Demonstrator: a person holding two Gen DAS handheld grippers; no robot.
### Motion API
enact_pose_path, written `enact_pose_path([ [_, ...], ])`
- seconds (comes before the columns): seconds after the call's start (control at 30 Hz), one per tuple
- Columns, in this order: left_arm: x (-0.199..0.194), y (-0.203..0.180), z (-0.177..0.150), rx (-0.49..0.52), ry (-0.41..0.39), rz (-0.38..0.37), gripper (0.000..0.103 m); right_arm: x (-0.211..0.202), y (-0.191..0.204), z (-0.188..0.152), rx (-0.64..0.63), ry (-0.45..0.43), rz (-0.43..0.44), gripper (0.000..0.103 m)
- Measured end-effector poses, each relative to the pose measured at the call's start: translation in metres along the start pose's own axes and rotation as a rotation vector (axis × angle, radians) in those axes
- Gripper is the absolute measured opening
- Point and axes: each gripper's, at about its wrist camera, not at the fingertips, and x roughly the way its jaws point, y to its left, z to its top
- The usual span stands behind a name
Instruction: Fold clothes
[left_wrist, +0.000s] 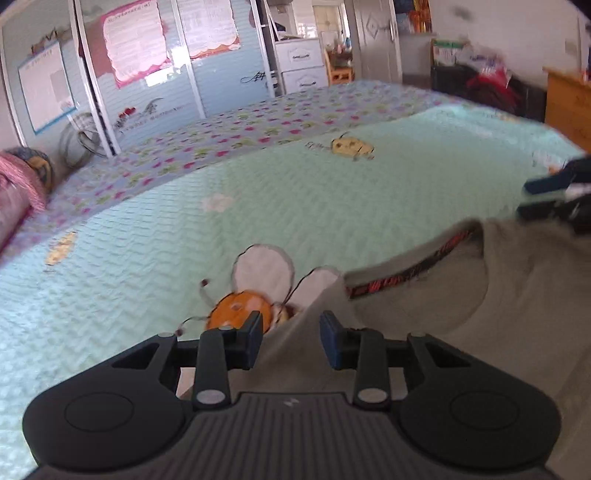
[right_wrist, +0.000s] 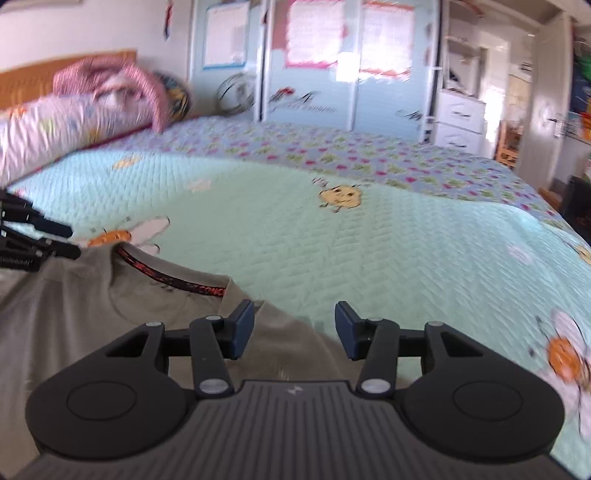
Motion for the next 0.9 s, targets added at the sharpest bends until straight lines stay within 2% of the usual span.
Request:
enact_pose_path([
  [0.07,0.008,0.002,0.006,-0.011,-0.011,-0.025,0.037,0.016,-0.002,0.005,-0.031,0.026,0.011,0.050],
  [0.2,0.025,-0.001,0.012,0.029,0.012,-0.076,0.039,0.025,-0.028,0.008,0.063,0.029,0.055,0.050],
  [0.23,0.027,-0.002,0.012,0.040,0.016,-0.080,0.039,0.027,-0.025,0.005,0.064,0.029,0.072,0.050],
  [0.4,0.031,-0.006,0.013,0.055,0.000,-0.103,0.040,0.036,0.004,0.006,-0.084,0.025,0.130,0.050],
  [0.5,0.033,-0.009,0.014,0.059,0.004,-0.132,0.040,0.048,0.017,0.014,-0.094,0.036,0.172,0.050],
  [0.57,0.036,-0.009,0.018,0.067,0.008,-0.112,0.038,0.057,0.025,0.016,-0.105,0.068,0.169,0.049],
  [0.6,0.037,-0.009,0.020,0.071,0.011,-0.102,0.034,0.060,0.028,0.017,-0.109,0.086,0.171,0.038],
  [0.63,0.039,-0.009,0.022,0.074,0.013,-0.092,0.016,0.064,0.030,0.020,-0.110,0.101,0.179,0.011],
  [0.67,0.040,-0.009,0.024,0.078,0.016,-0.082,0.006,0.067,0.031,0.021,-0.105,0.123,0.170,0.004],
  [0.83,0.047,-0.009,0.034,0.097,0.028,-0.031,0.006,0.067,0.032,0.036,-0.065,0.072,0.074,0.003],
  [0.9,0.051,-0.010,0.049,0.110,-0.011,0.025,0.006,0.074,0.029,0.051,-0.028,0.044,0.033,0.003],
])
